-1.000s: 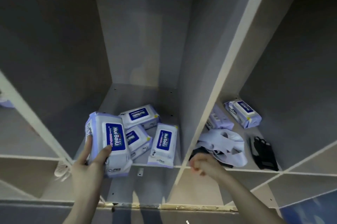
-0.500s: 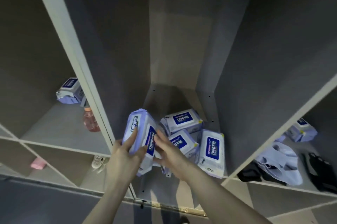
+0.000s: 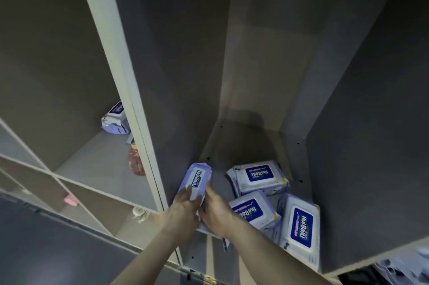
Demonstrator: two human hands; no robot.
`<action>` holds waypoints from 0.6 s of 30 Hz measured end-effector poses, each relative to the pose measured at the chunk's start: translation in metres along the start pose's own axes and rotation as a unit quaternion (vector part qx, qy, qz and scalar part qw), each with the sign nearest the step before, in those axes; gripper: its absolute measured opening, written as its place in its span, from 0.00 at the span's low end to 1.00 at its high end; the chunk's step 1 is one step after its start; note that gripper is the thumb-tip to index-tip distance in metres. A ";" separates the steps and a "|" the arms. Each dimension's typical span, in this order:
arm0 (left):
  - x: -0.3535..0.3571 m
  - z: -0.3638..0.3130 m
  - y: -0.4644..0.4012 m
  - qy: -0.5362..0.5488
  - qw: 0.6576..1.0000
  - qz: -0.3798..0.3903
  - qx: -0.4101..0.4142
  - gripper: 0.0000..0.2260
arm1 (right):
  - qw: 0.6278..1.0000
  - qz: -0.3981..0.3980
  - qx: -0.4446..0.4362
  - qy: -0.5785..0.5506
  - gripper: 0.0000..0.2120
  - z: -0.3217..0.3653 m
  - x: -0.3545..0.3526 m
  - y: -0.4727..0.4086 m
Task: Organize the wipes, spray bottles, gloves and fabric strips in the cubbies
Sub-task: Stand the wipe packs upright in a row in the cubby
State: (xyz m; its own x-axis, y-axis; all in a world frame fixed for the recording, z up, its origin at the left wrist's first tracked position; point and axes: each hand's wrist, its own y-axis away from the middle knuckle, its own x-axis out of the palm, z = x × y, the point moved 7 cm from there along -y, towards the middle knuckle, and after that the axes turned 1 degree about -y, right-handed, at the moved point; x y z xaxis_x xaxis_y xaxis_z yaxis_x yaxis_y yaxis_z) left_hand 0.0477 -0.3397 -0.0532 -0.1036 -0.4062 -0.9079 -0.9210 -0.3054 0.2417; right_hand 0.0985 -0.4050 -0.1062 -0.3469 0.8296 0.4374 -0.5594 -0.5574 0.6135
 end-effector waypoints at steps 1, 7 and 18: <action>0.002 0.002 -0.001 0.004 1.000 0.010 0.010 0.24 | 1.000 0.001 0.008 -0.002 0.24 -0.005 -0.002 -0.003; 0.006 0.013 -0.014 0.068 0.995 0.063 0.044 0.31 | 1.000 -0.004 0.014 0.018 0.24 -0.013 -0.012 -0.009; -0.003 0.017 -0.006 0.001 0.995 0.095 0.031 0.24 | 0.994 0.025 -0.032 0.105 0.10 0.007 -0.020 0.030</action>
State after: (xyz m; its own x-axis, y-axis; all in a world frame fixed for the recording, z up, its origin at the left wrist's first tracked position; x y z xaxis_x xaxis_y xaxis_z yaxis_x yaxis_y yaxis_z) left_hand 0.0468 -0.3223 -0.0572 -0.2769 -0.4536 -0.8471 -0.9064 -0.1694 0.3870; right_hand 0.0941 -0.4390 -0.0917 -0.5214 0.7931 0.3150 -0.5817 -0.6004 0.5488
